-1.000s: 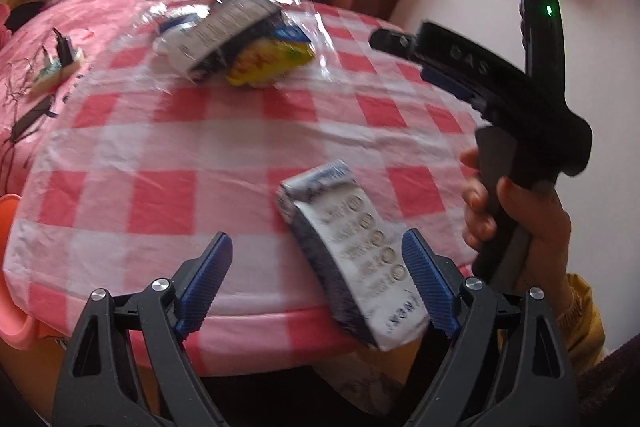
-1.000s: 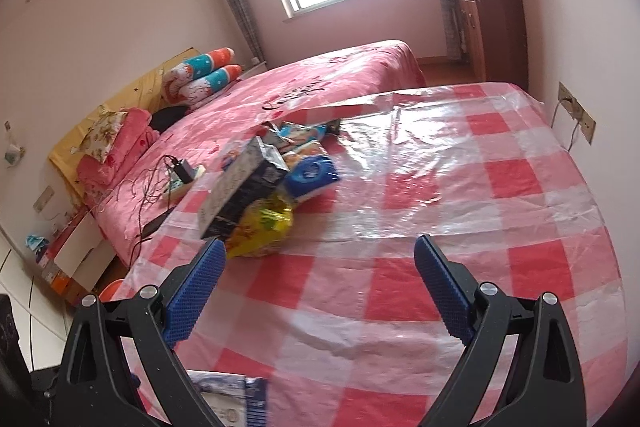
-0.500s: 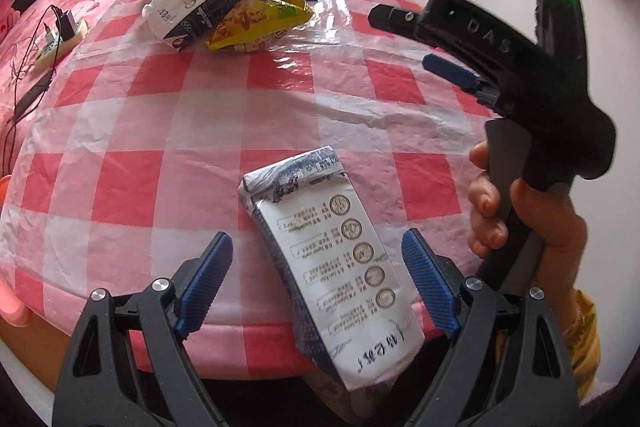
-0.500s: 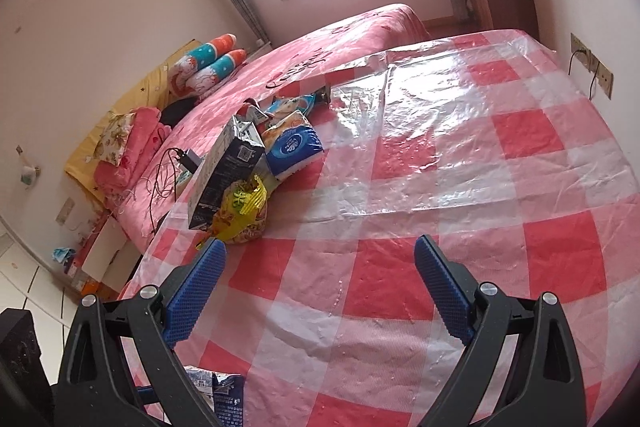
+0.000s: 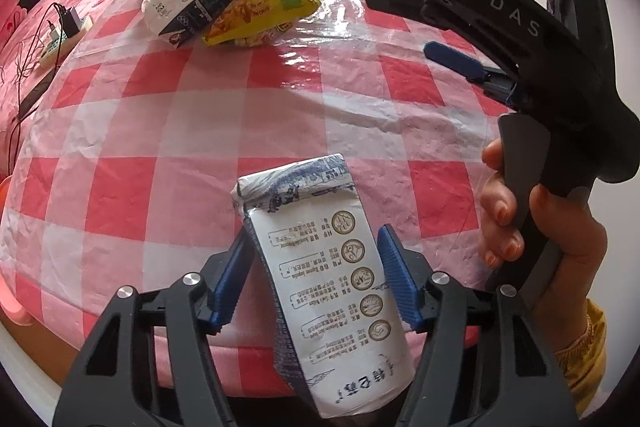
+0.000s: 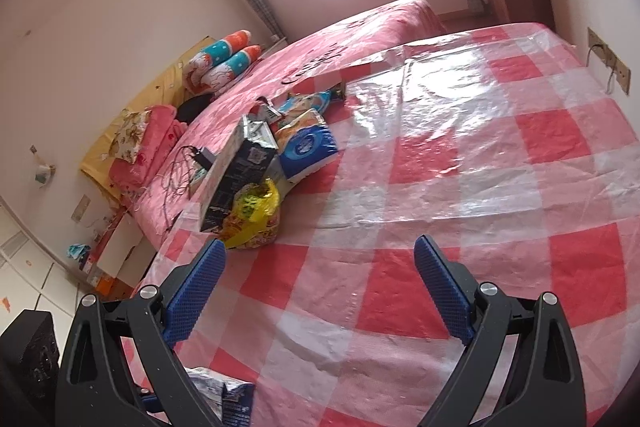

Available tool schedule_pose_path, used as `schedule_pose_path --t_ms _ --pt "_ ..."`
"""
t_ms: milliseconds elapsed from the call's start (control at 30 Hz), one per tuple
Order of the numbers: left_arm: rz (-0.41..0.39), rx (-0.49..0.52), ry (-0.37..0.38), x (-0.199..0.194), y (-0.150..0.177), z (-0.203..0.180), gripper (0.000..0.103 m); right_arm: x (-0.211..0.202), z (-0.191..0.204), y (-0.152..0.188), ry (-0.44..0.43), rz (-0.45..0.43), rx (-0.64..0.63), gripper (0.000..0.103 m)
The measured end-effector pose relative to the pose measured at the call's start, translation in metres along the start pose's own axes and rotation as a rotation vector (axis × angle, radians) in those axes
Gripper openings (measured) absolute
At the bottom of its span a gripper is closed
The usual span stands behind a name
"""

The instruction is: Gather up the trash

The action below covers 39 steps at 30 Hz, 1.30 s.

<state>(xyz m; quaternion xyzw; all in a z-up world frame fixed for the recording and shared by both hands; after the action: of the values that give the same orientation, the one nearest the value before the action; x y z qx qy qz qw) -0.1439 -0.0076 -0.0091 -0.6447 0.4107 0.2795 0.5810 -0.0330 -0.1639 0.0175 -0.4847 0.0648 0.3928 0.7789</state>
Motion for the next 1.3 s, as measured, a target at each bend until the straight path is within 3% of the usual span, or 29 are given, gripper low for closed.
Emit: schedule_pose_path --t_ms 233,333,567,900,1000,1067,1300 --pt "-0.024 -0.032 -0.001 -0.001 -0.010 0.020 0.059 0.025 0.009 -0.002 -0.116 0.029 0.067 0.092" --pt "-0.038 -0.052 -0.007 -0.001 -0.016 0.032 0.058 0.036 0.012 -0.004 -0.145 0.047 0.092 0.074" --pt "-0.080 -0.099 -0.024 -0.004 -0.032 0.064 0.058 0.068 0.027 -0.008 -0.165 0.084 0.122 0.060" --pt "-0.122 -0.142 -0.012 -0.006 -0.047 0.099 0.058 0.094 0.037 -0.008 -0.130 0.121 0.109 0.058" --pt "-0.129 -0.147 -0.008 -0.005 -0.051 0.105 0.058 0.094 0.037 -0.006 -0.122 0.122 0.105 0.054" --pt "-0.133 -0.151 -0.004 -0.003 -0.054 0.108 0.058 0.096 0.037 -0.005 -0.103 0.132 0.095 0.045" --pt "-0.149 -0.150 0.004 0.002 -0.060 0.114 0.058 0.099 0.041 -0.001 -0.059 0.148 0.065 0.043"
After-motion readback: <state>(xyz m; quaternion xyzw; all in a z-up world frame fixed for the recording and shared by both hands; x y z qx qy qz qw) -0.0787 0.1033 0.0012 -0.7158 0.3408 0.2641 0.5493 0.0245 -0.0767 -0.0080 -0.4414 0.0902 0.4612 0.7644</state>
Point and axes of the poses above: each gripper's, at about its wrist camera, not at the fingertips, and x roughly the way its jaws point, z to its left, y to its underside, the point moved 3 cm from there along x, roughly the way its jaws point, and after that the axes turned 7 degrees about -z, right-handed, at the moved point
